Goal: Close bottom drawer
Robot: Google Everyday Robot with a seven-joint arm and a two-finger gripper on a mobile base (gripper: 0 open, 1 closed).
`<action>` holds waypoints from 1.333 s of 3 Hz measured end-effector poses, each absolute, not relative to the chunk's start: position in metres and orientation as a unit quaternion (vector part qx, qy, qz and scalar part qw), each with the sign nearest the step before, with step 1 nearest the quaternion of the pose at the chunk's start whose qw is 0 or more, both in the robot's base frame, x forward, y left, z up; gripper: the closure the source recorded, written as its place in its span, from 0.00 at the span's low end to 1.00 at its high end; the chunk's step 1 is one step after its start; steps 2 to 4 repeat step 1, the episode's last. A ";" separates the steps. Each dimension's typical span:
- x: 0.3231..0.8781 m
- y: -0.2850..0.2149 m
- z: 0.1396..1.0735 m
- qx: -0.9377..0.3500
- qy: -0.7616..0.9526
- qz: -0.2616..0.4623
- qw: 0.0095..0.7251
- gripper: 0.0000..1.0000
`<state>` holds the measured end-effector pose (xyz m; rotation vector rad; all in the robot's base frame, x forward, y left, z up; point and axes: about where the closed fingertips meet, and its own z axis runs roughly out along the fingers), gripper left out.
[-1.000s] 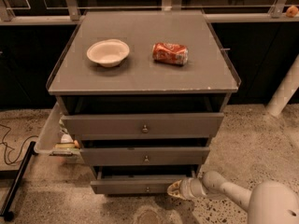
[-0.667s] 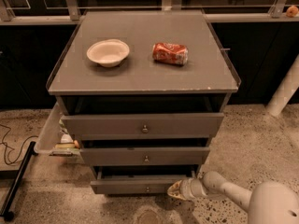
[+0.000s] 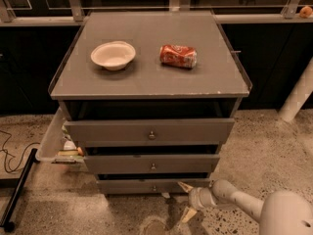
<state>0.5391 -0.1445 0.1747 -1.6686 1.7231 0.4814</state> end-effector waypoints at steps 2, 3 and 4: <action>0.539 -0.144 0.175 -0.641 0.662 0.185 0.341 0.00; 0.539 -0.144 0.175 -0.641 0.662 0.185 0.341 0.00; 0.539 -0.144 0.175 -0.641 0.662 0.185 0.341 0.00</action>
Offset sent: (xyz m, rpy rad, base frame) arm 0.0000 0.0000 0.0000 0.0000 0.0000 0.0000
